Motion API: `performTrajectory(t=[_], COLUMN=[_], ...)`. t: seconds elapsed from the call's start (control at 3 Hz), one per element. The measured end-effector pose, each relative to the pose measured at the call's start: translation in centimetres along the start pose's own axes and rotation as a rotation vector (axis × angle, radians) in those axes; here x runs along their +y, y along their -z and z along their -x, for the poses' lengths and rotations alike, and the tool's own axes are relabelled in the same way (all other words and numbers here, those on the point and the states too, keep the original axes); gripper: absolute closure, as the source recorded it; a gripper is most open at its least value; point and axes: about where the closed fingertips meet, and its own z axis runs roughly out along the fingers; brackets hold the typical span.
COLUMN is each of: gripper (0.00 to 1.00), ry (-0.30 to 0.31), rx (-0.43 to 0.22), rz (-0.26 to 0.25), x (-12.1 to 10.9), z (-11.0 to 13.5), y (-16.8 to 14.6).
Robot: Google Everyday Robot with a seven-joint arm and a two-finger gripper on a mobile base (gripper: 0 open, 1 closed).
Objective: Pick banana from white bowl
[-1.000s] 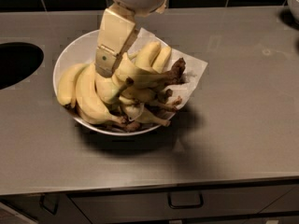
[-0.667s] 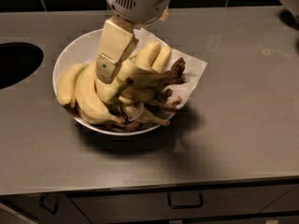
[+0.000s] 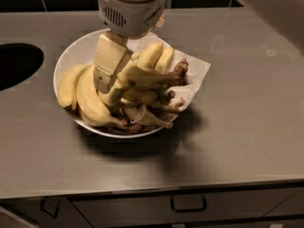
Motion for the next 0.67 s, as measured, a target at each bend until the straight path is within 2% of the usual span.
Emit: performTrajectory(t=[0.33,0.67], gripper=[0.02,0.15], ry=[-0.029,-0.079], rx=[0.023,0.036], rz=[-0.014,-0.027], x=[-0.17,-0.36], z=[0.55,0.72], y=[-0.26,-0.30])
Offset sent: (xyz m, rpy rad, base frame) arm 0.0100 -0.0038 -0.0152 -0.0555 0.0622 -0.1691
